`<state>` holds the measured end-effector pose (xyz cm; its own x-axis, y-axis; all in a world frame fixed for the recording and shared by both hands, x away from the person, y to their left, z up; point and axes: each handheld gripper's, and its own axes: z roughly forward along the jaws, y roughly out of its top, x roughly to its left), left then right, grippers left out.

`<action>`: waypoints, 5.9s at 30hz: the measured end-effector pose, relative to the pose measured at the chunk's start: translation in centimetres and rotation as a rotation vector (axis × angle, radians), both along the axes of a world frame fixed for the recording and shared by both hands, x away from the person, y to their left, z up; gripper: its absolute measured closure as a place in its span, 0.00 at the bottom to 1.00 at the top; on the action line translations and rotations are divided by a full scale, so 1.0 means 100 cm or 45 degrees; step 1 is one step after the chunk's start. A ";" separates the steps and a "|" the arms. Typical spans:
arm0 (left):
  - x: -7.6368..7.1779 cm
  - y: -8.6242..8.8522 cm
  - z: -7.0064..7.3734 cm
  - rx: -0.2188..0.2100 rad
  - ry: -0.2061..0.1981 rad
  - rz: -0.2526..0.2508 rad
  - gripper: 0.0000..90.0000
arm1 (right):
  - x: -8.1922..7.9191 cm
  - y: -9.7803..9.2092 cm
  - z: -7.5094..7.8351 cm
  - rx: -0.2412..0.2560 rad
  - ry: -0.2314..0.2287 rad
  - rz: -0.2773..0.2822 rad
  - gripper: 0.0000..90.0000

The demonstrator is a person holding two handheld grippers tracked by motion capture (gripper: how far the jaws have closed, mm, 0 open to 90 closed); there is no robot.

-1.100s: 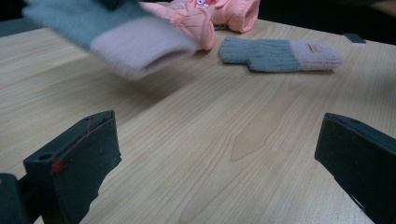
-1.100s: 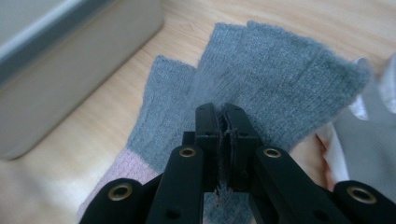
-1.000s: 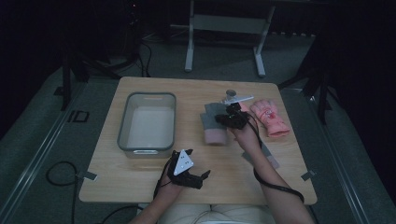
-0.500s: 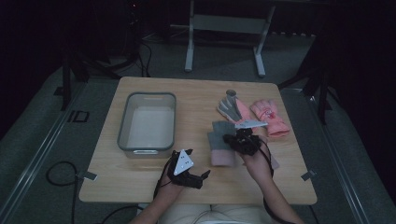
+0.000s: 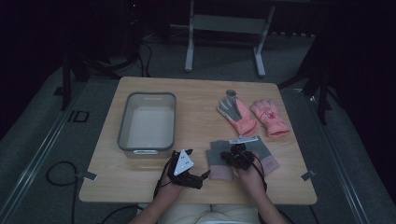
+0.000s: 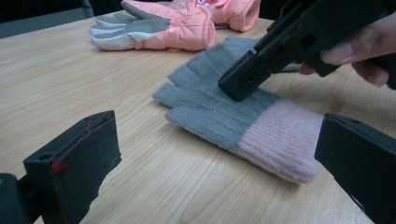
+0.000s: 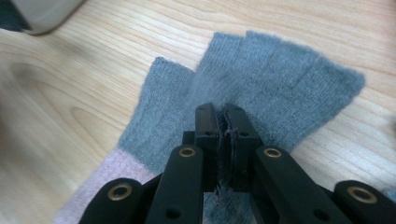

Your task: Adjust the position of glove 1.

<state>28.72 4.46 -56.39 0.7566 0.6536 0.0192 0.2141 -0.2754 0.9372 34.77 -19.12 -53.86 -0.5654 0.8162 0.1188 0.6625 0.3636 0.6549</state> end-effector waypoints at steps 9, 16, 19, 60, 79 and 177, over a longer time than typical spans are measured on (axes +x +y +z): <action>0.000 0.000 0.000 0.000 0.001 -0.001 0.00 | 0.000 0.001 -0.009 -0.016 -0.031 -0.020 0.87; 0.000 0.000 0.000 0.001 0.003 -0.002 0.00 | -0.004 -0.010 0.009 -0.043 -0.082 0.000 0.73; 0.000 0.000 0.000 0.000 0.004 -0.003 0.00 | 0.001 -0.028 0.023 -0.037 -0.125 0.052 0.69; 0.000 0.000 0.000 0.009 -0.005 0.012 0.00 | 0.035 -0.132 0.003 -0.153 0.018 0.084 0.95; -0.001 -0.001 0.000 0.025 -0.012 0.029 0.00 | -0.034 -0.109 0.059 0.018 -0.155 -0.431 0.95; -0.001 0.001 0.000 0.010 -0.007 0.028 0.00 | -0.013 -0.019 0.061 -0.008 -0.098 0.073 0.95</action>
<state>28.62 4.55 -56.39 0.7421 0.6696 0.0283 0.2149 -0.2778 0.9363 33.48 -21.03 -47.77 -0.6187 0.7827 0.0681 0.5880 0.4039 0.7008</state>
